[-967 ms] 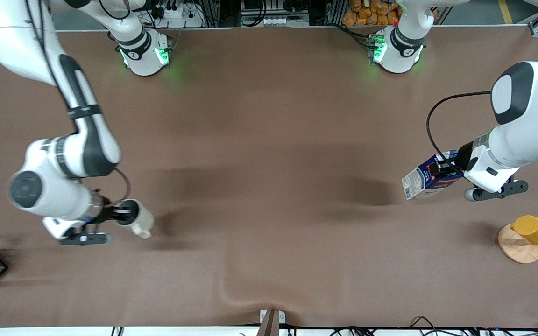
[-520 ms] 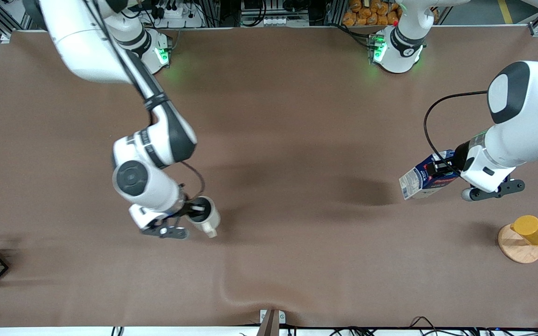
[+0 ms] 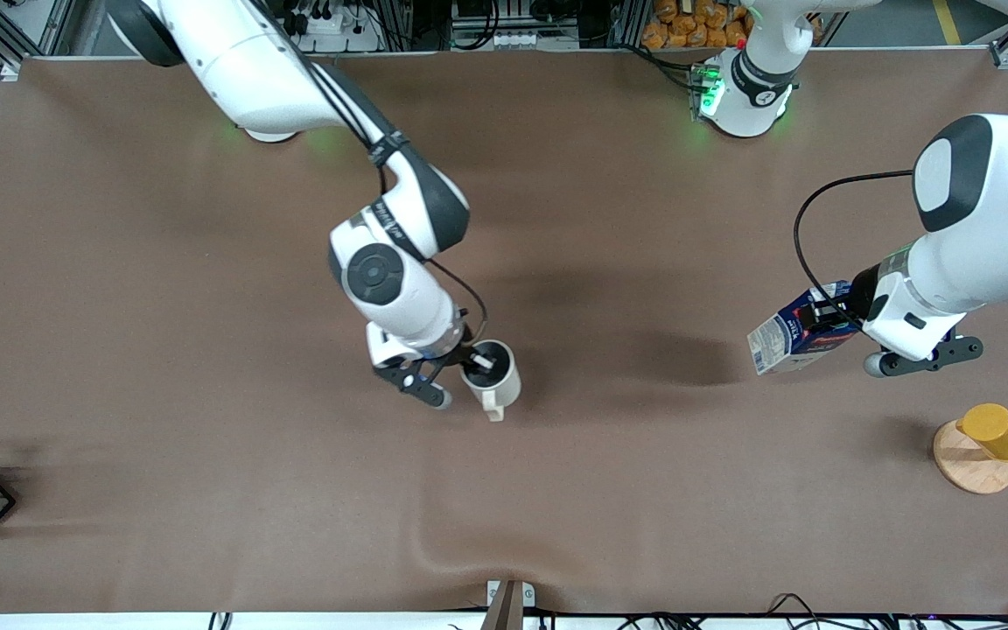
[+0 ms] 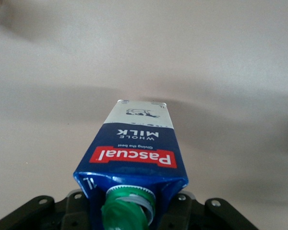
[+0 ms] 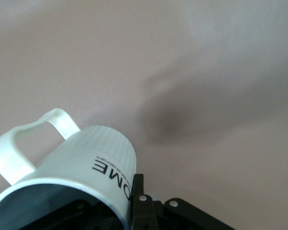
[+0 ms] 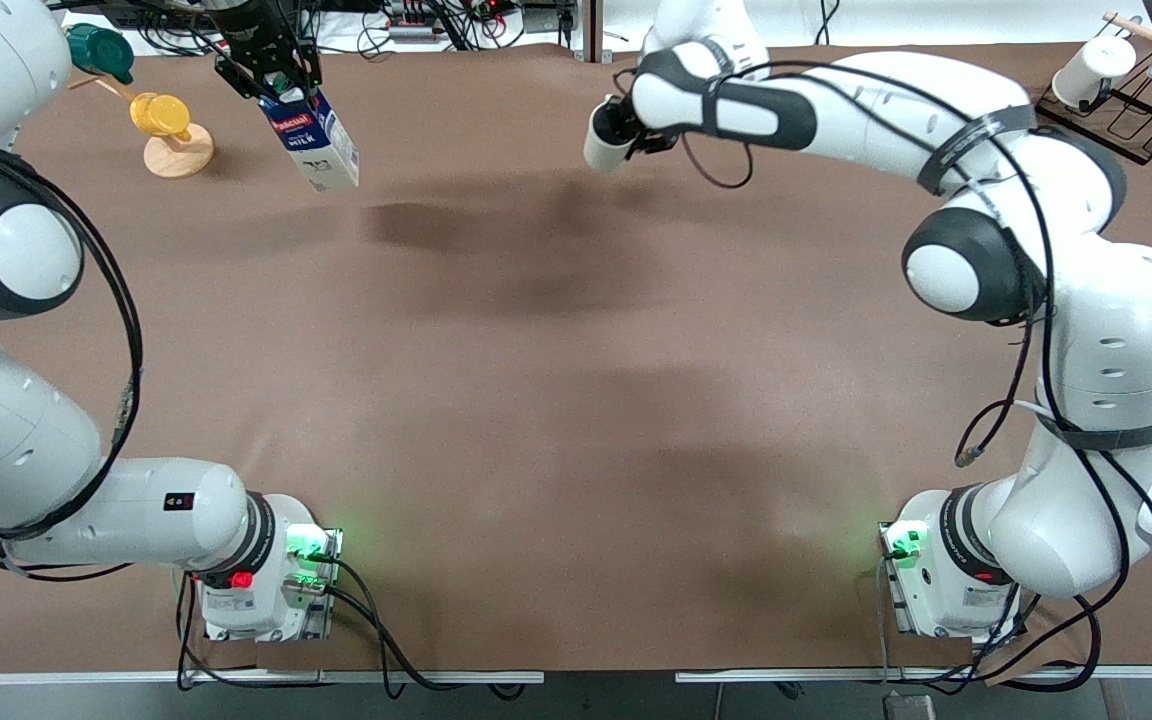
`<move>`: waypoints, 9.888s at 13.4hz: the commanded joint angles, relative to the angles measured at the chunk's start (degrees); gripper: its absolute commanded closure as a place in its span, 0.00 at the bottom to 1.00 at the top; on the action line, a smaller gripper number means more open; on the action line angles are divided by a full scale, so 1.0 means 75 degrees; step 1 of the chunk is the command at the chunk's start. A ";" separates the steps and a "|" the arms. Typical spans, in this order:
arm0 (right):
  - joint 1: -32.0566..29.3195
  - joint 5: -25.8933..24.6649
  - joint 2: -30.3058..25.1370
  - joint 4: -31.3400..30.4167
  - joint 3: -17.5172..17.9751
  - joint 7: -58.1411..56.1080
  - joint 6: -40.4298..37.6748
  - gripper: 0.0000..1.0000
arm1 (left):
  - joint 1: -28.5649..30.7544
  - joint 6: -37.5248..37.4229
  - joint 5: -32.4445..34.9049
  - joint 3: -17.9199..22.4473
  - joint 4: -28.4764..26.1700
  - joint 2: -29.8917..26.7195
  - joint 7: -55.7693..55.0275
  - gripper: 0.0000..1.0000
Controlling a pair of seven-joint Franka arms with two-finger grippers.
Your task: Place milk next to cup
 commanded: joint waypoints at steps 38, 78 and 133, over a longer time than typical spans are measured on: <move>-0.1429 -0.0749 -0.2349 -0.0291 -0.0234 -0.3030 -0.4738 0.00 | 0.0009 -0.0972 0.0043 -0.2143 0.0236 -0.0269 -0.2474 0.50; -0.5264 -0.0855 -0.5445 -0.0413 -0.0234 -0.8721 -0.6577 0.00 | -0.2346 0.1512 0.1262 -0.3225 0.0106 0.2063 -0.5044 0.50; -0.4280 -0.0749 -0.5915 -0.1138 -0.1207 -0.8732 -0.6403 0.00 | 0.0831 -0.1687 0.0078 -0.0228 0.0329 -0.2062 0.1893 0.00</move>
